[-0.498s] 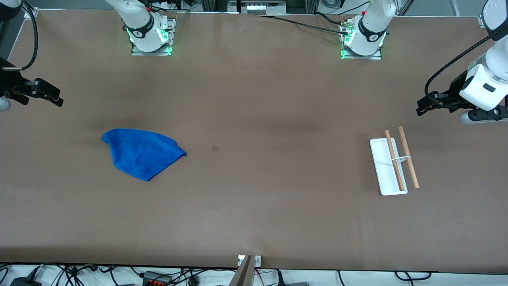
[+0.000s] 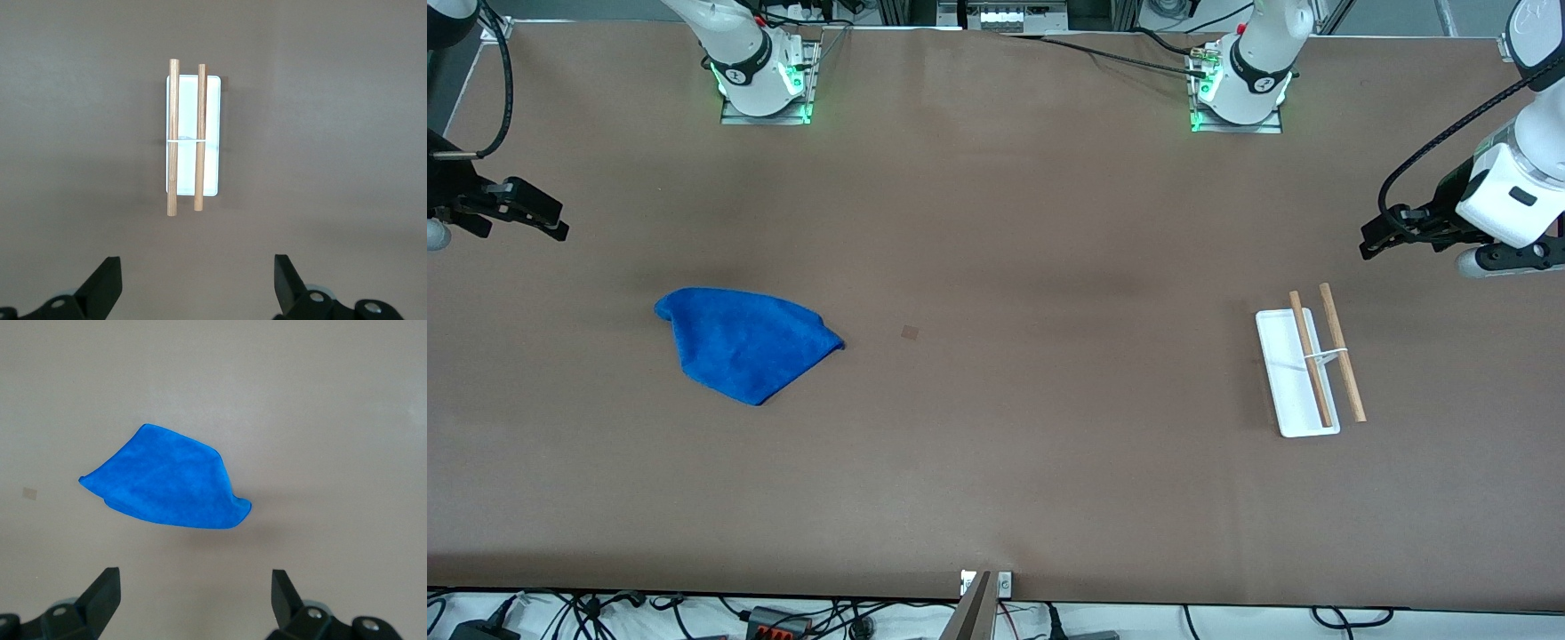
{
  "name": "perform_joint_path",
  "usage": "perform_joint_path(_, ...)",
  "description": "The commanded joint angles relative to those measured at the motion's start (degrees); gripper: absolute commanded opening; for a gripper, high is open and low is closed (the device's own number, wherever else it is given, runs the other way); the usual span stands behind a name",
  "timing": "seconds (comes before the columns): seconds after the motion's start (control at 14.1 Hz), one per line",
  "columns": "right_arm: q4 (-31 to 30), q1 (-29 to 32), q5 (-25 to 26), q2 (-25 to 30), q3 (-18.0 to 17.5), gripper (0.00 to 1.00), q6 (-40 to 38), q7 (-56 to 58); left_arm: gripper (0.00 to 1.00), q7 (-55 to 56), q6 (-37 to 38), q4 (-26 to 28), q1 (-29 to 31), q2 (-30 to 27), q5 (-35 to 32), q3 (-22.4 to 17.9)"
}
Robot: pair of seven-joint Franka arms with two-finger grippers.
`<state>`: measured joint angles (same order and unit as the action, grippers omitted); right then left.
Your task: Pass towel and hang on rack
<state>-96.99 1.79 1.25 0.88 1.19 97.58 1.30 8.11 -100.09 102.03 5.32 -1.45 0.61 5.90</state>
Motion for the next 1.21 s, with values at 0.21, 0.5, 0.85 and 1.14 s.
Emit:
perform_joint_path(0.21, -1.28, 0.5, 0.59, -5.43, -0.4, 1.0, 2.52, 0.2, 1.0, 0.15, 1.3, -1.83, 0.22, 0.83, 0.36, 0.16)
perform_joint_path(0.5, -1.28, 0.24, 0.24, -12.38, -0.49, 1.0, 3.49, 0.29, 1.0, 0.15, 1.3, -1.83, 0.22, 0.83, 0.36, 0.16)
perform_joint_path(0.85, -1.1, 2.24, 0.15, -19.85, -0.05, 1.0, 3.93, 4.85, 1.0, 0.15, 1.3, -1.83, 0.22, 0.83, 0.45, 0.16)
perform_joint_path(1.14, -1.28, 4.53, -0.28, -26.0, -0.05, 1.0, 3.05, 9.76, 1.0, 0.24, 1.3, -1.83, 0.22, 0.83, 0.45, 0.16)
